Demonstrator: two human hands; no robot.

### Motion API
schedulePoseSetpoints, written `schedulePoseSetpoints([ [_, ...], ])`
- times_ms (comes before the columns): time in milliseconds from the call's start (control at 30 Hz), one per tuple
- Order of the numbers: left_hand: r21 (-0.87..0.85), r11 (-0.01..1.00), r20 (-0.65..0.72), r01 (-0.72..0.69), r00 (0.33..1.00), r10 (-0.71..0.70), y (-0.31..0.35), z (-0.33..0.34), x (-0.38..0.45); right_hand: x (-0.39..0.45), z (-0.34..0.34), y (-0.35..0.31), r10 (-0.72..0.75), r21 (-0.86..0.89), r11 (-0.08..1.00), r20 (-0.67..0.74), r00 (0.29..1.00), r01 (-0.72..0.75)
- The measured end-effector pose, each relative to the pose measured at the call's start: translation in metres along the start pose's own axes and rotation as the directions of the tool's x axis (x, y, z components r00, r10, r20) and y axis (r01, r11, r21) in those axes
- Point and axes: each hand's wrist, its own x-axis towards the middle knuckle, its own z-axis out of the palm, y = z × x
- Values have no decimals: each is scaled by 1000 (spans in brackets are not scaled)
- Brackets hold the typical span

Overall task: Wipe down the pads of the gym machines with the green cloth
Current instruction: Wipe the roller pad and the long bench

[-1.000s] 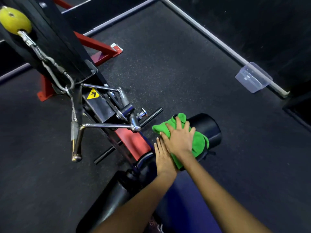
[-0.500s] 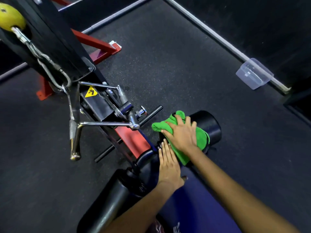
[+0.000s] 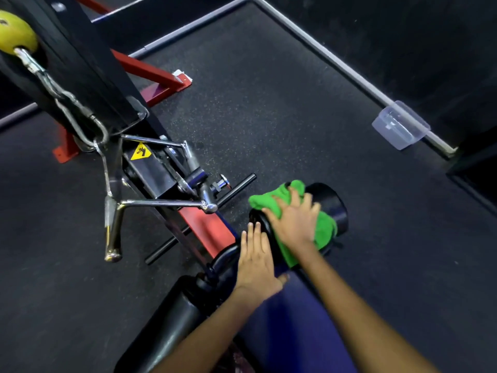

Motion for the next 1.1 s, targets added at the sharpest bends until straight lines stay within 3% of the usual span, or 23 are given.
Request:
schedulePoseSetpoints([
  [67,31,999,5,23,1000,-23,-6,-16,11,-16,6,-13,-11,55,998,23,1000,10],
  [200,-38,997,45,67,997,-65,-21,-46,42,-4,0,22,-60,-24,998,18,998,61],
  [300,-125,990,78,60,996,-51,-27,-63,63,25,-8,67,165,-5,986,-14,986,-165],
  [367,-184,981,168,68,985,-37,-28,-67,75,36,-13,77,250,10,968,9,968,-251],
  [467,-220,971,362,90,932,-4,-31,-65,91,37,-12,59,263,-40,964,1,965,-263],
  [567,-167,983,484,80,875,11,-30,-57,89,25,-9,28,152,-69,986,-2,988,-152],
  [667,-105,993,440,58,898,-6,-24,-49,81,16,-7,18,-21,-97,995,39,999,25],
  [733,-30,998,384,48,923,-33,-16,-46,73,23,-9,34,-47,-117,992,54,997,53],
  [867,238,970,232,54,966,-111,10,-34,54,55,-17,76,248,-31,969,76,966,-247],
  [933,331,942,207,57,969,-131,21,-25,46,60,-18,72,315,-45,949,76,946,-312],
  [1000,391,918,175,68,973,-147,29,-15,40,57,-19,54,265,-116,960,63,962,-256],
  [1100,469,881,95,67,987,-126,29,-7,31,42,-17,14,64,-133,990,104,992,-50],
])
